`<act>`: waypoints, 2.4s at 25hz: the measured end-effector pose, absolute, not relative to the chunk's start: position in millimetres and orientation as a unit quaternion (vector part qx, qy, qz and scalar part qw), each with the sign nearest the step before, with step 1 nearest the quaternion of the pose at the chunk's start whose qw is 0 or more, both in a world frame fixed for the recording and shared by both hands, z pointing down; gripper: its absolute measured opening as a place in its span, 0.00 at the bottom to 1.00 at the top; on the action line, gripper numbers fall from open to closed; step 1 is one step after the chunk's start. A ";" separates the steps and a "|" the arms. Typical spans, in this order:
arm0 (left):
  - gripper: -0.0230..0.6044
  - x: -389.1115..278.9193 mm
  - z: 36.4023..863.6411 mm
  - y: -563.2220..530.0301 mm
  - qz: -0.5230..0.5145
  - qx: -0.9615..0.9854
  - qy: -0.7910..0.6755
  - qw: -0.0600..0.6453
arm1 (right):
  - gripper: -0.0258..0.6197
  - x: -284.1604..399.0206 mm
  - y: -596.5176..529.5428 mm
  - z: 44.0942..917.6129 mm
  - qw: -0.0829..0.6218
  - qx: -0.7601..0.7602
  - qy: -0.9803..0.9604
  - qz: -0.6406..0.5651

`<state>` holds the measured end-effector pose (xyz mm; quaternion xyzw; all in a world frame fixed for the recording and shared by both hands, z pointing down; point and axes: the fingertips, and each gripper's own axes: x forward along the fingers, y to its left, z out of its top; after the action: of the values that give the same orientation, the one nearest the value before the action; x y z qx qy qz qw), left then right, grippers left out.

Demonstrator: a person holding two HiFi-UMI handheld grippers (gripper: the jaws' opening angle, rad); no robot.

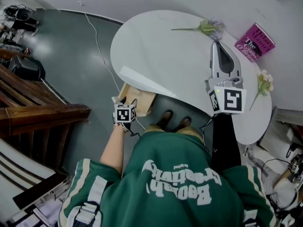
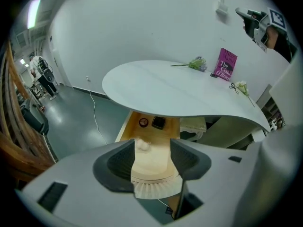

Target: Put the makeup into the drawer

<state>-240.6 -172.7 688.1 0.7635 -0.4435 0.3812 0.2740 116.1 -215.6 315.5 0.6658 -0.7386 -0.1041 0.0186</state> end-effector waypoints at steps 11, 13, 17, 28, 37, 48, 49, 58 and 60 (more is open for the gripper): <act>0.43 -201.3 590.5 -218.1 0.305 0.821 -0.458 0.147 | 0.05 100.8 -227.0 314.4 0.014 0.652 -0.750 -0.106; 0.43 -184.5 537.9 -235.7 0.260 0.843 -0.462 0.087 | 0.05 95.6 -229.6 314.7 0.014 0.648 -0.754 -0.106; 0.43 -158.3 434.3 -258.5 0.167 0.868 -0.467 -0.023 | 0.05 79.6 -237.9 315.7 0.010 0.636 -0.765 -0.105; 0.43 -113.3 296.8 -280.6 0.007 0.873 -0.467 -0.137 | 0.05 45.9 -250.9 310.0 0.006 0.611 -0.784 -0.113; 0.43 -30.3 286.7 -274.1 -0.021 0.916 -0.375 -0.141 | 0.05 120.4 -216.7 304.7 0.019 0.681 -0.722 -0.118; 0.43 150.9 287.9 -213.8 -0.050 0.973 -0.188 -0.127 | 0.05 268.9 -104.8 298.7 0.043 0.808 -0.576 -0.118; 0.43 164.5 291.5 -206.2 -0.049 0.976 -0.173 -0.124 | 0.05 280.0 -92.4 299.0 0.047 0.817 -0.562 -0.118; 0.43 241.9 323.6 -147.2 -0.012 0.994 -0.074 -0.082 | 0.05 339.0 -23.9 300.3 0.052 0.862 -0.493 -0.108; 0.43 257.0 340.0 -138.1 0.008 0.996 -0.053 -0.067 | 0.05 346.2 -16.4 304.0 0.056 0.866 -0.486 -0.105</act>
<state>257.0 -138.1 340.0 0.9963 -0.0533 0.0083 -0.0668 346.2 -16.4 304.0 0.8657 -0.4862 -0.1046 0.0559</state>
